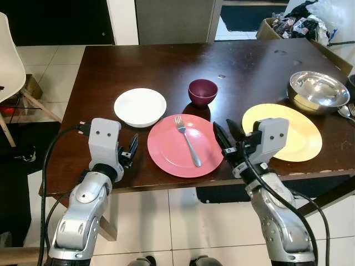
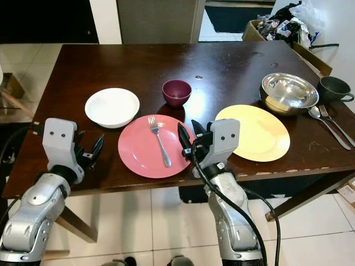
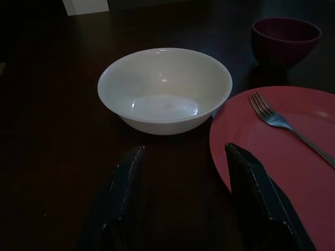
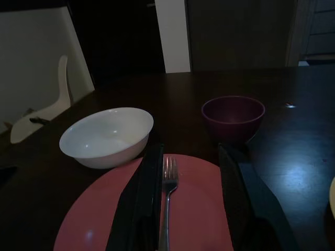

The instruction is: Setting the table

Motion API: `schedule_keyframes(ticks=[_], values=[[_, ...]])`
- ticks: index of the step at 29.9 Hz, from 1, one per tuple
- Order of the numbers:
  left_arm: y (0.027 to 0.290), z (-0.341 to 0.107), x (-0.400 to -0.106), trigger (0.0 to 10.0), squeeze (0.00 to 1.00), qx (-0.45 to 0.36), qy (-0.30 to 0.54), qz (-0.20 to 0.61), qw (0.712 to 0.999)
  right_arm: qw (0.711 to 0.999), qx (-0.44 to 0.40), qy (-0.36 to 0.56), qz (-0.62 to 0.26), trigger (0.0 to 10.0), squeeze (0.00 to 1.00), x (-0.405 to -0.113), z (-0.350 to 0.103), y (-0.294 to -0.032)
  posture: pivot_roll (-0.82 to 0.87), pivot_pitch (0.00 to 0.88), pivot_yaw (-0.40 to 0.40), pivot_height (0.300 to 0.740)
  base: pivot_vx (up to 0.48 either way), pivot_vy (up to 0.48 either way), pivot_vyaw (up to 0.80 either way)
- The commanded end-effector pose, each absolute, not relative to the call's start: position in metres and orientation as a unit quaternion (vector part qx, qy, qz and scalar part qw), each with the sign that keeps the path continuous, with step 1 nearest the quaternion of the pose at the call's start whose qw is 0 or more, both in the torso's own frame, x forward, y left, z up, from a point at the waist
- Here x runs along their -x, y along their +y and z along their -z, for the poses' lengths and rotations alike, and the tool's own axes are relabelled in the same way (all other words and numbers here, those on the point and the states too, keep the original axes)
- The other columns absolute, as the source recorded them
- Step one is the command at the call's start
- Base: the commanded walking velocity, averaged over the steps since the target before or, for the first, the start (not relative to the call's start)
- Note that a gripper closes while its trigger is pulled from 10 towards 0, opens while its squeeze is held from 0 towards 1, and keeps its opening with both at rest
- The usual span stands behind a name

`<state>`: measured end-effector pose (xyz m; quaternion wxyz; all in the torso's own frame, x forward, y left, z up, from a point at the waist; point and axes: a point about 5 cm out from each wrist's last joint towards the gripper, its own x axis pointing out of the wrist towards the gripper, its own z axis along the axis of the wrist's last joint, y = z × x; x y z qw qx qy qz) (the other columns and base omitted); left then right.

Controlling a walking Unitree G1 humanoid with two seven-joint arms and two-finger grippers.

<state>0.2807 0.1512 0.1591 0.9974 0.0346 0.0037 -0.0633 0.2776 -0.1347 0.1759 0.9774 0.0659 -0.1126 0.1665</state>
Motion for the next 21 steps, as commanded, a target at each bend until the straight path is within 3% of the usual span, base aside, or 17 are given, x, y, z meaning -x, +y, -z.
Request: schedule_keyframes(ticks=[1,21], values=[[0.1523,-0.1537,-0.2795,10.0,0.00,-0.037,0.011,0.058,0.998,0.978,-0.079,-0.105,-0.162,10.0,0.00,-0.2777,-0.1735,-0.1363,-0.10,0.030,0.041,0.740,0.000,0.000,0.00],[0.1487,-0.1543,-0.2810,10.0,0.00,-0.038,0.004,0.063,0.997,0.977,-0.105,-0.098,-0.159,10.0,0.00,-0.2794,-0.1716,-0.1378,-0.10,0.032,0.043,0.740,0.000,0.000,0.00]])
